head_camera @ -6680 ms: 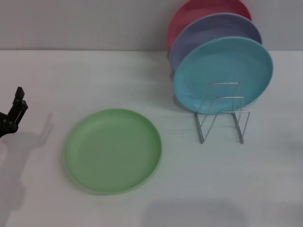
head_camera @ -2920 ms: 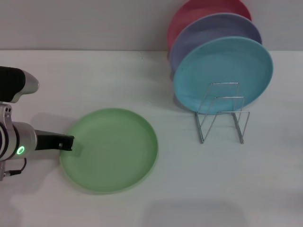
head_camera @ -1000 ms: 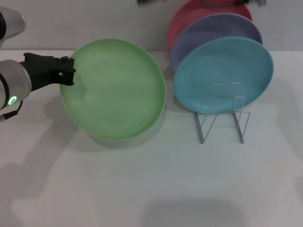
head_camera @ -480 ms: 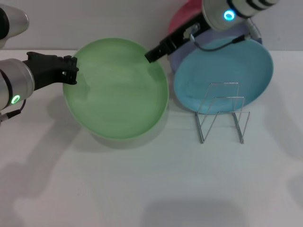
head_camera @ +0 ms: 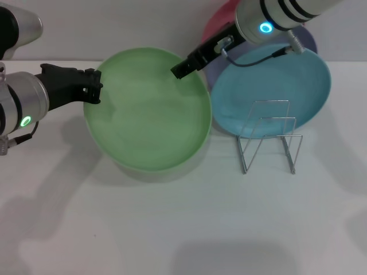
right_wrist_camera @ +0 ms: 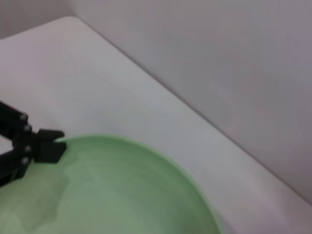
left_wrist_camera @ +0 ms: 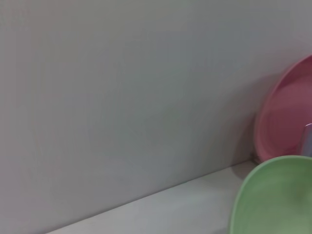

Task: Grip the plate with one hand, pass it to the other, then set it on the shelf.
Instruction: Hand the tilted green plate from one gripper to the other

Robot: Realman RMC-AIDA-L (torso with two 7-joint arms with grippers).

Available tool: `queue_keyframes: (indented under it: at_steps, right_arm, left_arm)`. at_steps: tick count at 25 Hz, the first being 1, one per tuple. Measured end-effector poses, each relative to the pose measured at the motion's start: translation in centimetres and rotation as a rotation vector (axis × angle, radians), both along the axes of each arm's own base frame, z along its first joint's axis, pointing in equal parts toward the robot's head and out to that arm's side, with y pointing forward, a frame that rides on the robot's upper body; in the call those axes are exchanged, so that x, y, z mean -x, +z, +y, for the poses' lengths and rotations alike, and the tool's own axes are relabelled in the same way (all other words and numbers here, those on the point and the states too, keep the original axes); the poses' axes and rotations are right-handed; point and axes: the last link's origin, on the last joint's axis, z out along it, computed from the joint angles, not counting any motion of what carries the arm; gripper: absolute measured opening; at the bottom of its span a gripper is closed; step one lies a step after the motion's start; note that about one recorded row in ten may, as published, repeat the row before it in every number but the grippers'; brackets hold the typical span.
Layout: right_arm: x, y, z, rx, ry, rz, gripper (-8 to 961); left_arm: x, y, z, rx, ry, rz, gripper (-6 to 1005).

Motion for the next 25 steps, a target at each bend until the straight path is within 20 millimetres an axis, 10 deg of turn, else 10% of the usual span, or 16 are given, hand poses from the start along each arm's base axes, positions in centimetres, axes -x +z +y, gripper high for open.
queue_keyframes:
  at_steps: [16, 19, 25]
  right_arm:
    - [-1.4, -1.4, 0.7, -0.018, -0.001, 0.034, 721]
    - [-1.6, -1.5, 0.7, -0.01, 0.013, 0.041, 495]
    - [-2.1, -1.3, 0.9, -0.038, 0.063, 0.046, 358]
  left_arm:
    - [-0.3, -0.3, -0.1, 0.016, -0.006, -0.023, 92]
    - [-0.4, -0.3, -0.1, 0.017, -0.008, -0.025, 96]
    - [-0.7, -0.4, -0.1, 0.014, -0.021, -0.029, 102]
